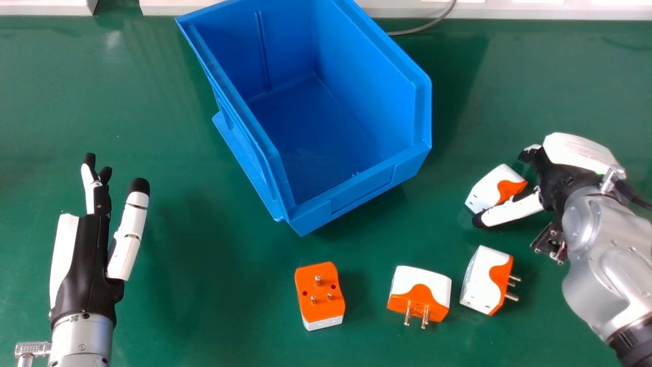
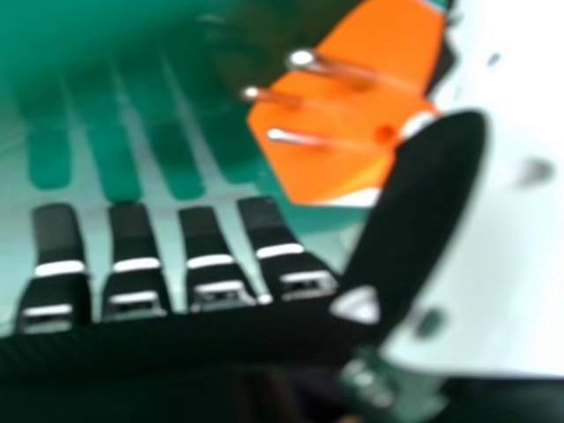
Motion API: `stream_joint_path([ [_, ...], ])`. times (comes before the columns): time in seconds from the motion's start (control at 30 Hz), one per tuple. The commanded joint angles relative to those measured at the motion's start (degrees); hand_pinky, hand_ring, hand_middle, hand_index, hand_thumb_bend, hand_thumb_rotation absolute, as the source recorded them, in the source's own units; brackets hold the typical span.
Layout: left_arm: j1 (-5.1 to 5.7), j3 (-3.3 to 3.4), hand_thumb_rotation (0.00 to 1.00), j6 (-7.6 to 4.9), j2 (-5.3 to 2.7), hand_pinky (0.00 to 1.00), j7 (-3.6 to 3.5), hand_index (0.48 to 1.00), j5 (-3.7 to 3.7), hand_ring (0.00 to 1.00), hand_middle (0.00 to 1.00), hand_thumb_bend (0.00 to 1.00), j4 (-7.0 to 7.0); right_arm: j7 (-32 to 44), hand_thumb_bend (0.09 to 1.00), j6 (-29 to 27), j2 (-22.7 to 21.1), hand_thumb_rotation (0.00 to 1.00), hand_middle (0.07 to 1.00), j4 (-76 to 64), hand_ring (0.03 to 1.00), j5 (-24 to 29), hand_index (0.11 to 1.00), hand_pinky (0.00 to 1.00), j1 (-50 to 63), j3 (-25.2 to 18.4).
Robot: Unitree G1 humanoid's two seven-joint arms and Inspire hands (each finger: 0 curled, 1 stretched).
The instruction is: Pick all objects and put in blue box
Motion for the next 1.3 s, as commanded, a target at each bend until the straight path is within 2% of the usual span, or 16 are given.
stream_joint_path([
  [0.0, 0.65, 0.11, 1.0, 0.15, -0.01, 1.0, 0.34, 1.0, 0.26, 1.0, 1.0, 0.44, -2.33, -0.5, 0.81, 1.1, 0.7, 0.42, 0.896, 1.6, 0.871, -0.8, 0.839, 0.82, -2.2, 0.4],
  [0.23, 0.89, -0.04, 1.0, 0.62, 0.07, 1.0, 0.4, 1.0, 0.37, 1.0, 1.0, 0.44, -2.82, 1.1, 0.781, 3.2, 1.5, 0.39, 0.882, 4.0, 0.866, -1.6, 0.772, 0.84, -4.6, 3.2],
  [0.43, 0.89, -0.08, 1.0, 0.76, 0.23, 1.0, 0.37, 1.0, 0.45, 1.0, 1.0, 0.44, -2.7, 2.8, 0.763, 3.2, 1.1, 0.39, 0.881, 3.9, 0.864, -3.0, 0.766, 0.82, -5.2, 5.4],
  [0.53, 1.14, -0.07, 1.0, 1.05, 0.27, 1.0, 0.25, 1.0, 0.46, 1.0, 1.0, 0.44, -3.32, 3.5, 0.759, 3.1, 1.0, 0.39, 0.882, 3.5, 0.862, -3.8, 0.77, 0.82, -5.2, 6.8],
  [0.7, 0.74, -0.1, 1.0, 1.28, 0.38, 1.0, 0.26, 1.0, 0.5, 1.0, 1.0, 0.45, -2.95, 3.8, 0.736, 2.2, 1.2, 0.42, 0.845, 4.2, 0.794, -4.9, 0.768, 0.72, -5.6, 7.6],
  [0.77, 0.66, -0.22, 1.0, 1.62, 0.34, 1.0, 0.28, 1.0, 0.65, 1.0, 1.0, 0.45, -3.3, 3.7, 0.736, 1.9, 1.2, 0.42, 0.845, 4.3, 0.794, -5.0, 0.768, 0.72, -5.6, 7.8],
  [0.87, 0.35, -0.34, 1.0, 1.86, 0.37, 1.0, 0.33, 1.0, 0.76, 1.0, 1.0, 0.46, -3.14, 3.5, 0.731, 1.6, 1.2, 0.43, 0.763, 4.2, 0.69, -5.3, 0.733, 0.59, -5.6, 8.2],
  [1.1, 0.0, -0.6, 1.0, 2.78, 0.51, 1.0, 0.37, 1.0, 1.26, 1.0, 1.0, 0.48, -3.37, 5.0, 0.723, 1.0, 2.0, 0.45, 0.728, 5.1, 0.651, -5.9, 0.71, 0.53, -7.2, 9.2],
  [1.27, -0.19, -0.47, 1.0, 3.84, 0.64, 1.0, 0.16, 1.0, 1.07, 1.0, 1.0, 0.53, -3.58, 6.2, 0.737, 0.9, 2.2, 0.48, 0.729, 5.1, 0.641, -6.1, 0.72, 0.52, -7.7, 9.5],
])
